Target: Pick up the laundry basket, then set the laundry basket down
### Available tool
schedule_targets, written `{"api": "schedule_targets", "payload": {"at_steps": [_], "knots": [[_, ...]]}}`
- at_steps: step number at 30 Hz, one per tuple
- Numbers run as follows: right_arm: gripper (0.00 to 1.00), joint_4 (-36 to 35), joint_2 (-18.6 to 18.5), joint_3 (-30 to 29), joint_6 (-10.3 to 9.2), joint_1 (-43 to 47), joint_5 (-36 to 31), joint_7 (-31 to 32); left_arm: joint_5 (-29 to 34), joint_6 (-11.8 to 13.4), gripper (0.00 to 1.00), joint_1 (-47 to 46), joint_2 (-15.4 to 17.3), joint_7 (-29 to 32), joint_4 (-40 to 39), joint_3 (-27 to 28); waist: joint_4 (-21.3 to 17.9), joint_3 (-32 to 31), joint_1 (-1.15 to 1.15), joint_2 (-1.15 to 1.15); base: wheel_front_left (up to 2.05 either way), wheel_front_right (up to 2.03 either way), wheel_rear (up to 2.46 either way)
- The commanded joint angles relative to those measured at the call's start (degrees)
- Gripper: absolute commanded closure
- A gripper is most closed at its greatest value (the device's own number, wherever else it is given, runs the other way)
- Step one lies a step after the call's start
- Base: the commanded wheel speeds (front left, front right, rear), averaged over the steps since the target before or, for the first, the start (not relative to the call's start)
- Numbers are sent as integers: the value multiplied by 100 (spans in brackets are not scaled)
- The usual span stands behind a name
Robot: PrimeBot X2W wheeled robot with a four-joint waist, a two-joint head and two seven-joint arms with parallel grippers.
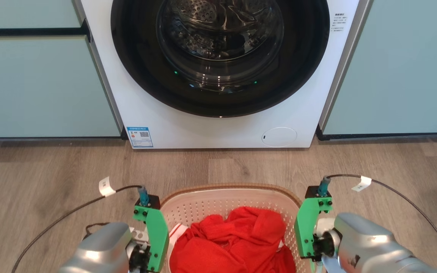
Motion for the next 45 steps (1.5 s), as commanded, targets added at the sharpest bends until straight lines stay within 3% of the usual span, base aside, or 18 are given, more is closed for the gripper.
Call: {"api": "schedule_targets", "payload": {"at_steps": [1,45], "knots": [[100,-157,118,19,43,-395,26,-130,3,-55,100,-158,-9,49,-128,11,-1,-1,0,0,0,0,0],[100,-102,118,259,43,-454,300,-160,78,-55,100,-138,-21,90,-167,9,27,-9,0,0,0,0,0]]}}
